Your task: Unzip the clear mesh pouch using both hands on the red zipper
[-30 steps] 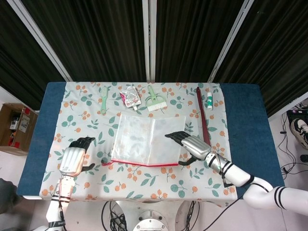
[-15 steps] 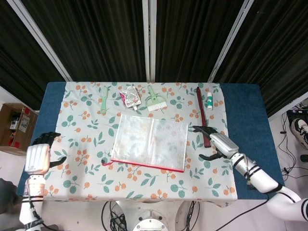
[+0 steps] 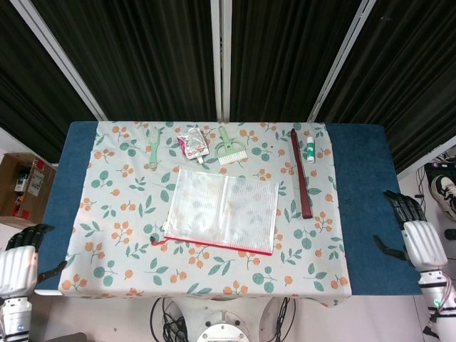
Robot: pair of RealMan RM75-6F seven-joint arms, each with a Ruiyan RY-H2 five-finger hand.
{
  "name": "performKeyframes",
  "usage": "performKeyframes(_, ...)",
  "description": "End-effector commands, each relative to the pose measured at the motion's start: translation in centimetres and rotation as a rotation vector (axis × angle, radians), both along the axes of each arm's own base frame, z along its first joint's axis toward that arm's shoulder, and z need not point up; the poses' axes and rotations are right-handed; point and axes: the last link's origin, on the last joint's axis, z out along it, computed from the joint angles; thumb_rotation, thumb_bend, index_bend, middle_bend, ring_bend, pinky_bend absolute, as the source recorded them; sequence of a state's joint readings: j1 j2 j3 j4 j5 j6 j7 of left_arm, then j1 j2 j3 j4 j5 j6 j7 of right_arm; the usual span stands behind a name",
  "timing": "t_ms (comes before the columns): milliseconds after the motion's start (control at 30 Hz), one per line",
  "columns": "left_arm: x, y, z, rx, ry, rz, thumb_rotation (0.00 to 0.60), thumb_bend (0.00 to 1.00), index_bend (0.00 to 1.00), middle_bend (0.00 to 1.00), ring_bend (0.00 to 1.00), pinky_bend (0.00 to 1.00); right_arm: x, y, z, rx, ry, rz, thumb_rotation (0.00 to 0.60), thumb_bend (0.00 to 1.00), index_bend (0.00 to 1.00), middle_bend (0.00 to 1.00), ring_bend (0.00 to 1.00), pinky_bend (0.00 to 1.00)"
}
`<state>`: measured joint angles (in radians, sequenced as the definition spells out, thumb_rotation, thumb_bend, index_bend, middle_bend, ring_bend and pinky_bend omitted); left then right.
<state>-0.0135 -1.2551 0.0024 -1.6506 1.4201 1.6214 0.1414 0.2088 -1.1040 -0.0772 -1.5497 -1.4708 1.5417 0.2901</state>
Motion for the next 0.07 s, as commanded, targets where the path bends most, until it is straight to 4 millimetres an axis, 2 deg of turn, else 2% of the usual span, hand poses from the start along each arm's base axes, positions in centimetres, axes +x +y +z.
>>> performKeyframes(33, 0.2, -1.22, -0.13, -0.006, -0.002, 0.008, 0.6, 0.0, 0.26, 0.23, 0.18, 0.22, -0.35, 1.24, 0.09, -0.003, 0.0, -0.011, 0.6, 0.21, 0.01, 0.05, 0.0, 0.0)
performKeyframes(67, 0.24, -1.42, -0.22, -0.008, -0.001, 0.01, 0.6, 0.0, 0.26, 0.23, 0.18, 0.22, -0.36, 1.29, 0.06, 0.0, -0.001, -0.01, 0.6, 0.21, 0.01, 0.05, 0.0, 0.0)
